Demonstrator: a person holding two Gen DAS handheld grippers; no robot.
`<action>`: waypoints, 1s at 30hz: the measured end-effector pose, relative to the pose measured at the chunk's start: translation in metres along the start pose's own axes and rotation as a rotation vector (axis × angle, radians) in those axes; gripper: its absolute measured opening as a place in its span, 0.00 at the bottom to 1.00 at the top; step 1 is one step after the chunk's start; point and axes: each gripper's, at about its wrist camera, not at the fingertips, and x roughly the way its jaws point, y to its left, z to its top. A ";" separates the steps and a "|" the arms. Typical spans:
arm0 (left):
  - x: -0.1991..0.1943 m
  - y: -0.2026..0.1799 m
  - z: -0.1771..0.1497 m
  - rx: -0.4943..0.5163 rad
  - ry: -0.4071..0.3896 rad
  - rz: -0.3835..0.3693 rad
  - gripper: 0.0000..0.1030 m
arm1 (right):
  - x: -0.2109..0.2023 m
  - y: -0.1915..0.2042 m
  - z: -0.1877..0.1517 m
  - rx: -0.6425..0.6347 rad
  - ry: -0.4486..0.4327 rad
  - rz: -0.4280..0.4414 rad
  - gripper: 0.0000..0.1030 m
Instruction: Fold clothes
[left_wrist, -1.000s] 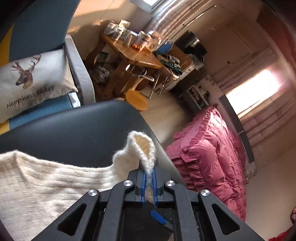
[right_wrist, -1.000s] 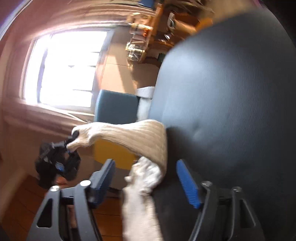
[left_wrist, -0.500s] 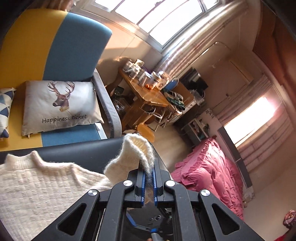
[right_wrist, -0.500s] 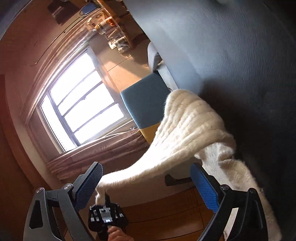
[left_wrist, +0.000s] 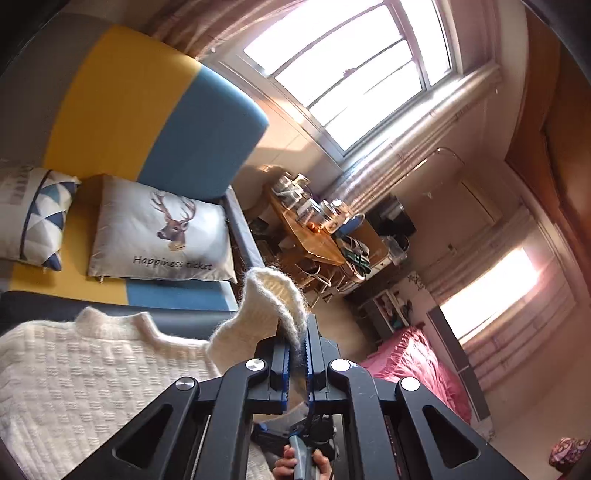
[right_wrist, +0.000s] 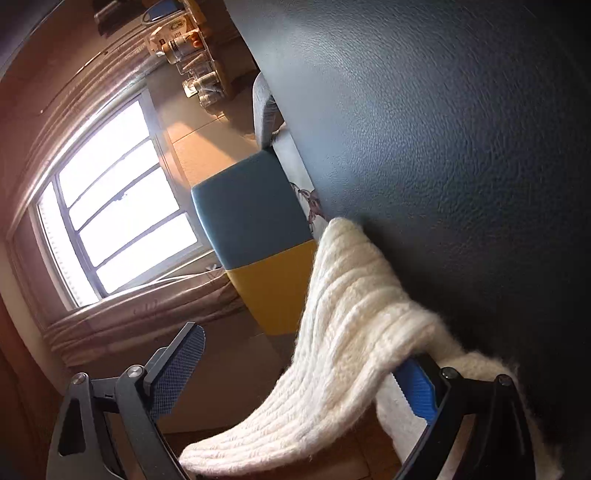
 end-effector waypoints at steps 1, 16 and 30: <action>-0.006 0.015 -0.005 -0.014 -0.004 0.022 0.06 | 0.000 0.005 0.001 -0.037 -0.003 -0.026 0.96; -0.007 0.260 -0.118 -0.405 0.165 0.313 0.07 | 0.012 0.026 -0.027 -0.426 0.114 -0.317 0.94; -0.015 0.235 -0.100 -0.242 0.163 0.276 0.08 | 0.025 0.035 -0.049 -0.741 0.183 -0.542 0.89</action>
